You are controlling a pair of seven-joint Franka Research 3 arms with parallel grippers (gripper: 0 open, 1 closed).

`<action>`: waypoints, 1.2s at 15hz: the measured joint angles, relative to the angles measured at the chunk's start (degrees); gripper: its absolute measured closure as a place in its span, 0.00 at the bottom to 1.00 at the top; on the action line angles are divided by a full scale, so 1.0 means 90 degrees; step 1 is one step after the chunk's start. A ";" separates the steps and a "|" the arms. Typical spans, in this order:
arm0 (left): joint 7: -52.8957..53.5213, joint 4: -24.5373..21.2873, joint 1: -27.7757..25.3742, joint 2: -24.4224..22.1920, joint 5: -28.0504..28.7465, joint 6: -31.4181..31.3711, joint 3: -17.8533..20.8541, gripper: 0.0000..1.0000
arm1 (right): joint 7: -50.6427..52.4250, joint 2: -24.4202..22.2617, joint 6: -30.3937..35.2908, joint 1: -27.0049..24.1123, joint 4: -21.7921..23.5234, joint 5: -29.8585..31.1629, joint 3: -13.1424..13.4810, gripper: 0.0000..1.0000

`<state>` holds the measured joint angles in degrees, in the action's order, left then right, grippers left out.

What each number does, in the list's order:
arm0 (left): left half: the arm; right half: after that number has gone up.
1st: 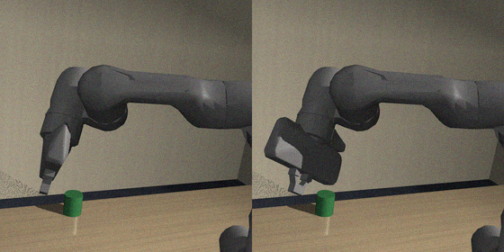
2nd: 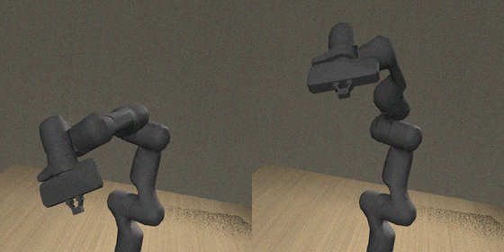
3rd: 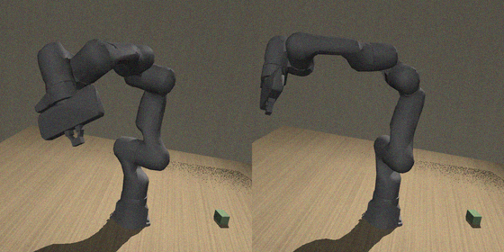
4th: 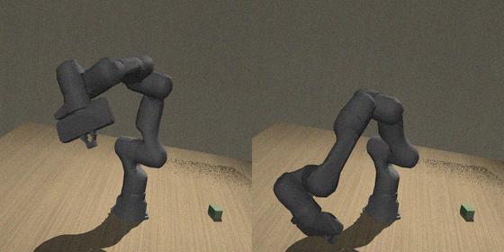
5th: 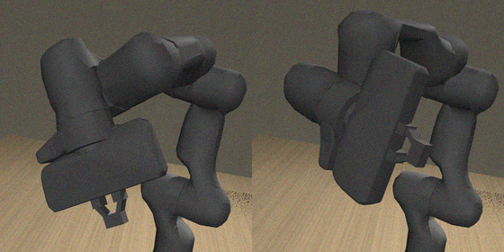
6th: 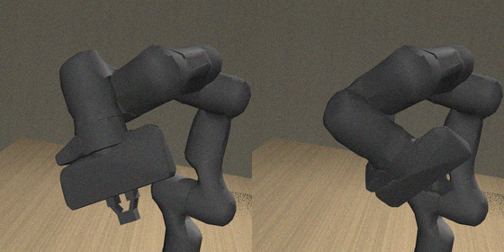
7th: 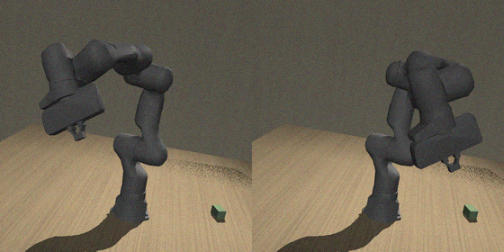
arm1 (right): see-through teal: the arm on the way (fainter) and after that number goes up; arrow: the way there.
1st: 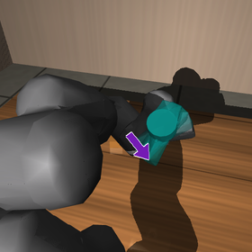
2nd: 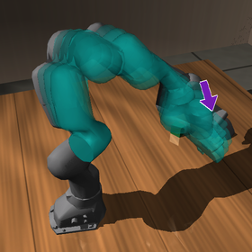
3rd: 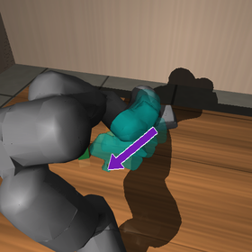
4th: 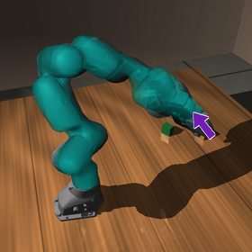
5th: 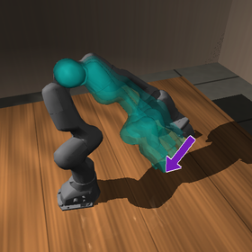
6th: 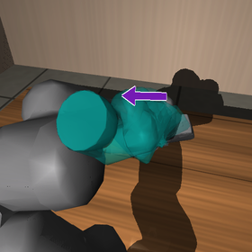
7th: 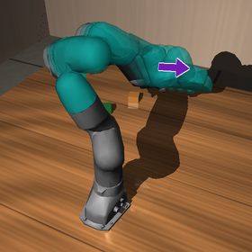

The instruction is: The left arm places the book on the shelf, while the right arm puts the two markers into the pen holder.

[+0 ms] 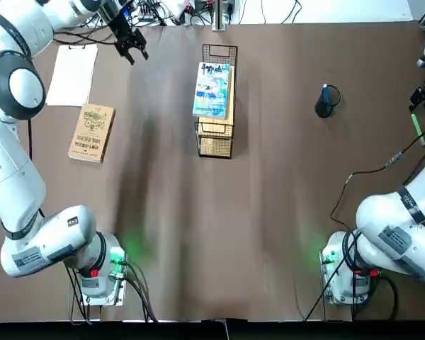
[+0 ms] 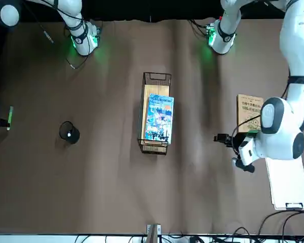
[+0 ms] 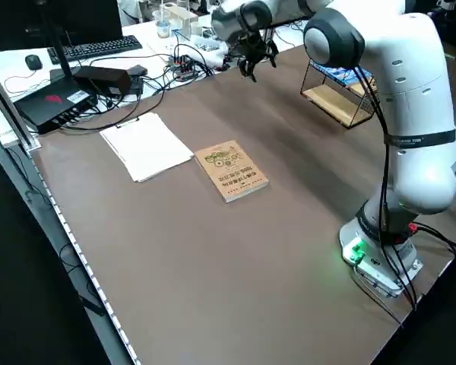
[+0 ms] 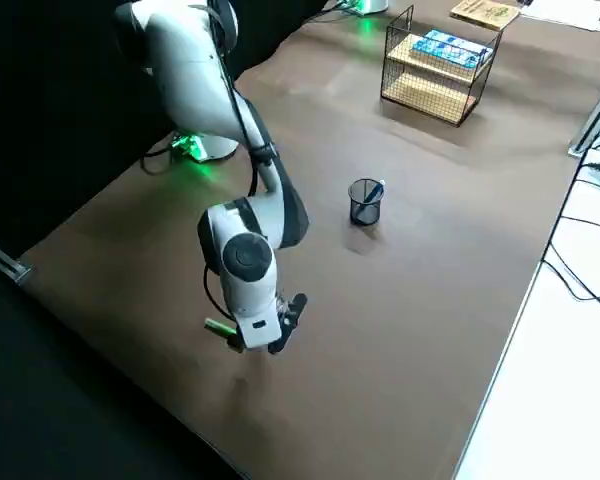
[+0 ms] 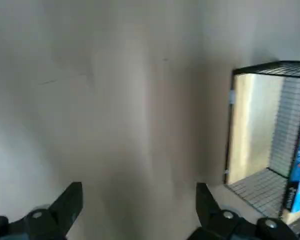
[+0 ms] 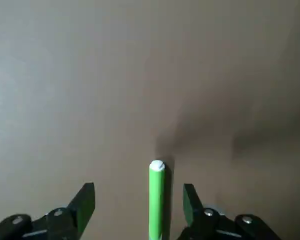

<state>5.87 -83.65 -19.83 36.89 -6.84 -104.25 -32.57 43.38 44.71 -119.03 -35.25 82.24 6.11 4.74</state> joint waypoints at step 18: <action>-0.1102 -0.0158 0.2454 -0.4090 0.0846 0.2279 0.3071 0.00 | 0.0044 0.0423 -0.0198 -0.0311 0.0001 0.0293 0.0006 0.82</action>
<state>-4.05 -85.08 2.26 0.08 0.77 -83.73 -4.93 43.77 48.52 -120.81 -38.05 82.25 8.75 4.80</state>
